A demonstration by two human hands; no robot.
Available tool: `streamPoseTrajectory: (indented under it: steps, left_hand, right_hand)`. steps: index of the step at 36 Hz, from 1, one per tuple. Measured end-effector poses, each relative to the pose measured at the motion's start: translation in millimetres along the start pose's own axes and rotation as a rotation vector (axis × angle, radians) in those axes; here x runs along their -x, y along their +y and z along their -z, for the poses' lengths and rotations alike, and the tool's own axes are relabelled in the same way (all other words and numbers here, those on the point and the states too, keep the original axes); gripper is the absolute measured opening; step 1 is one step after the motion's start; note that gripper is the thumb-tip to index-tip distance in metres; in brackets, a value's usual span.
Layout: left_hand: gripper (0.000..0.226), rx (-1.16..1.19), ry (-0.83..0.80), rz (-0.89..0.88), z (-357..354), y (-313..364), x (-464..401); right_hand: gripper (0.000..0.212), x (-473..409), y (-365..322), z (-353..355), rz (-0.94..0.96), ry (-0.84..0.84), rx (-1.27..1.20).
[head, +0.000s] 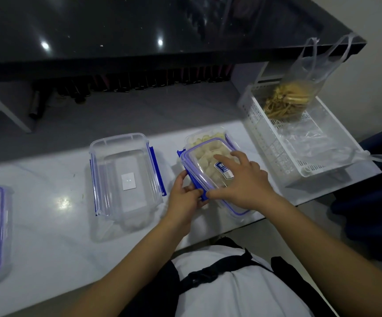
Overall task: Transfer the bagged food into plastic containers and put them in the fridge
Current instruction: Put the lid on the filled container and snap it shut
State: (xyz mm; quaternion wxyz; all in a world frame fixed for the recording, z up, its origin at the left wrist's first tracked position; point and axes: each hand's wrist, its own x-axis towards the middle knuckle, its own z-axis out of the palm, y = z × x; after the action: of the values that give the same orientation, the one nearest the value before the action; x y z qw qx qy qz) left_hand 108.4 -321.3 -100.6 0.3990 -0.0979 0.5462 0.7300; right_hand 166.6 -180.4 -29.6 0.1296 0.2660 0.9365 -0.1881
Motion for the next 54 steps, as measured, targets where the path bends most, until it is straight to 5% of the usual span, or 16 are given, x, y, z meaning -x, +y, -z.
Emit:
streamPoseTrajectory:
  steps: [12, 24, 33, 43, 54]
  left_hand:
    - [0.070, 0.024, -0.030, -0.004, 0.7, 5.5, 6.8]
    - [0.074, 0.022, -0.010, 0.005, 1.8, 5.1, 5.7]
    - [0.076, -0.066, 0.010, -0.084, -5.7, 7.2, 5.9]
    - [0.075, -0.326, 0.077, -0.319, -29.2, 8.3, 3.3]
    - [0.074, -0.445, 0.113, -0.323, -19.5, 15.2, -7.0]
  right_hand:
    - [0.105, -26.8, 10.1, -14.3, -0.051, 0.209, 0.017]
    - [0.096, -50.4, 12.2, -47.2, 0.000, 0.180, 0.214]
    - [0.060, -52.1, 14.1, -50.1, 0.082, 0.221, 0.224]
    - [0.055, -54.1, 11.9, -36.0, 0.060, 0.078, 0.147]
    - [0.060, -49.0, 10.6, -15.2, 0.074, -0.017, 0.002]
